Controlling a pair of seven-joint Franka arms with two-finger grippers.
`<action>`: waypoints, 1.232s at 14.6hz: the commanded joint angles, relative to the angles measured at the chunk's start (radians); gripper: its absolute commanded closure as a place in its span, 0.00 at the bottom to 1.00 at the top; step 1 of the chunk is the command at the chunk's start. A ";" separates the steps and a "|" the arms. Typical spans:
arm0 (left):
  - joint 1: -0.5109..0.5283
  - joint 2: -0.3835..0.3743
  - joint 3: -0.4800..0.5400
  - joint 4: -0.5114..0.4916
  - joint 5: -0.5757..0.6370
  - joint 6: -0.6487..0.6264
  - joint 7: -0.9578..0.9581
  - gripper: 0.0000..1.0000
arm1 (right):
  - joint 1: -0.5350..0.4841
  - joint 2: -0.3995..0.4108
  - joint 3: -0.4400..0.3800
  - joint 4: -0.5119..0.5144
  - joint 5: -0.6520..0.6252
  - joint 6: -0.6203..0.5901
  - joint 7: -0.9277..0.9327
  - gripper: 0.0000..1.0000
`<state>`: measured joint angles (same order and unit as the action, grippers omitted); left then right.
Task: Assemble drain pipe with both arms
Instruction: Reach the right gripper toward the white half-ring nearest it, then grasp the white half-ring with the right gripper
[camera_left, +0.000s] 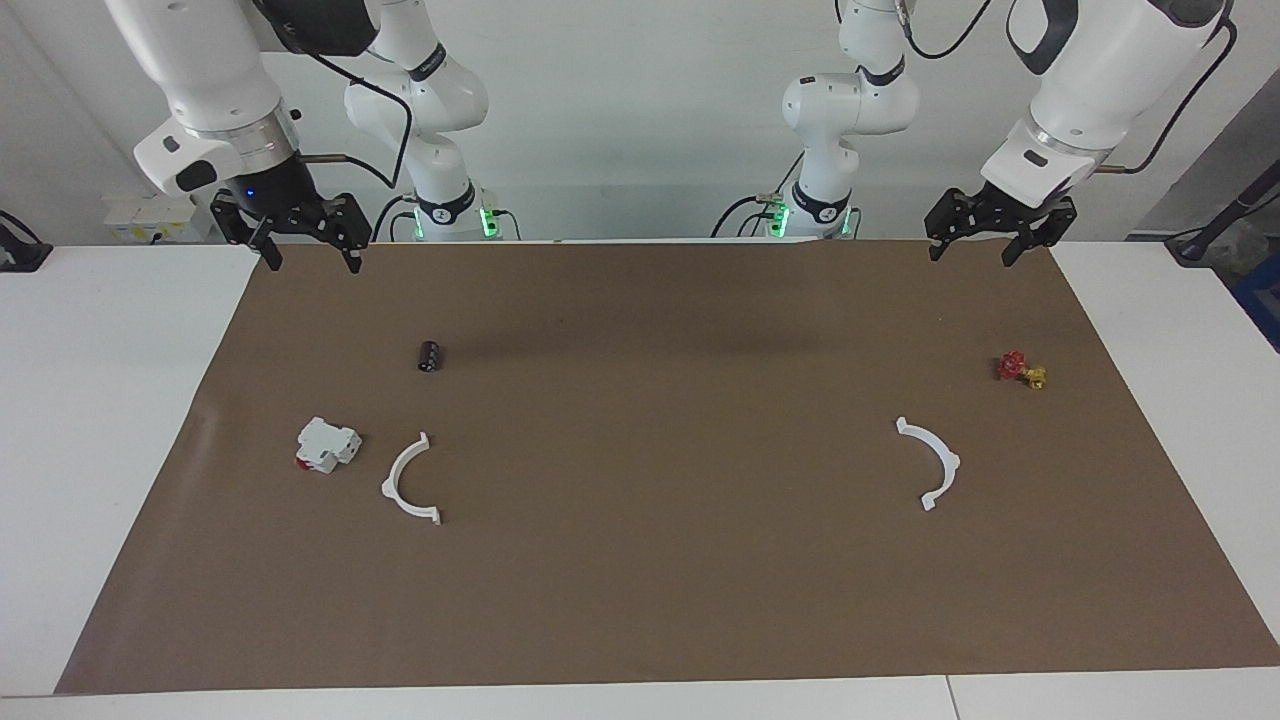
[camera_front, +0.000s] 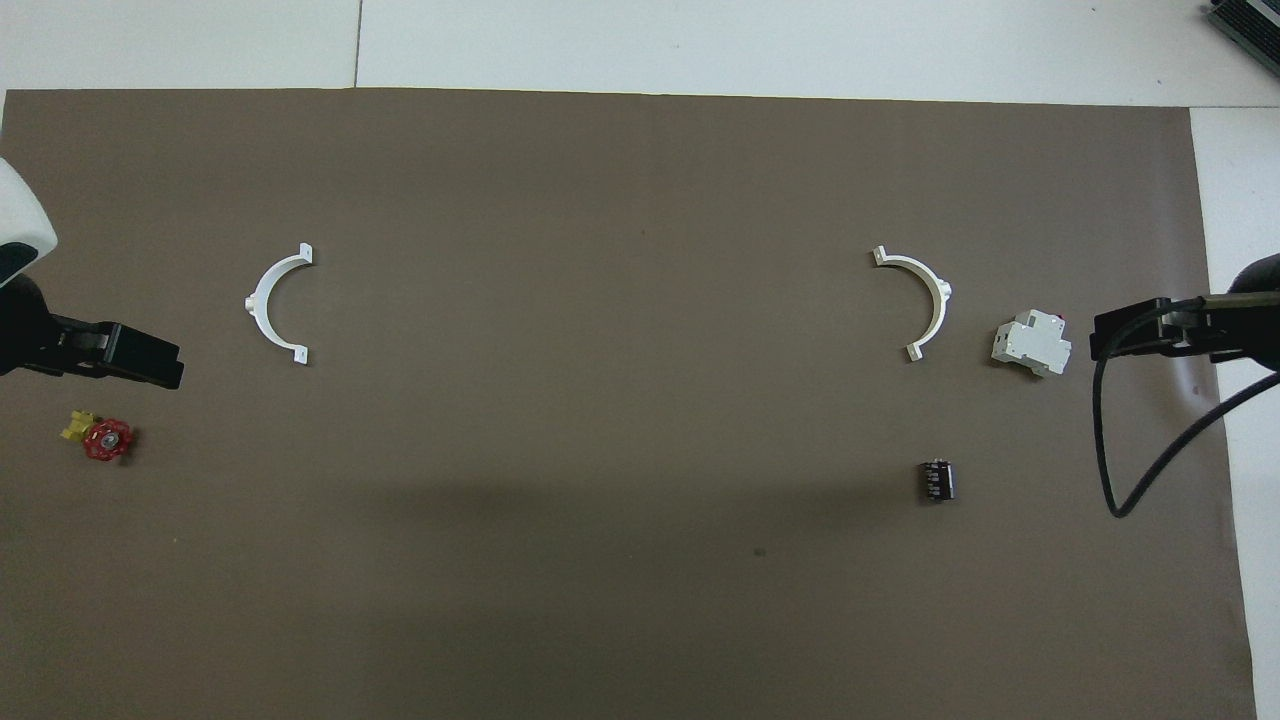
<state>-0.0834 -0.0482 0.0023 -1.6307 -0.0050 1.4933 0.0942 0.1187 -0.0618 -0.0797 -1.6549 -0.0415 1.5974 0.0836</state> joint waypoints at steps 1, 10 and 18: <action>0.008 -0.029 -0.004 -0.034 0.003 0.010 -0.007 0.00 | -0.002 0.000 0.006 -0.048 0.000 0.083 0.011 0.00; 0.008 -0.029 -0.004 -0.034 0.003 0.010 -0.007 0.00 | 0.025 0.295 0.014 -0.072 0.018 0.472 -0.033 0.00; 0.008 -0.029 -0.004 -0.034 0.003 0.010 -0.007 0.00 | 0.002 0.381 0.012 -0.198 0.018 0.725 -0.217 0.00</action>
<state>-0.0834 -0.0482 0.0023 -1.6308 -0.0050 1.4933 0.0942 0.1391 0.2997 -0.0744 -1.8401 -0.0415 2.2699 -0.0593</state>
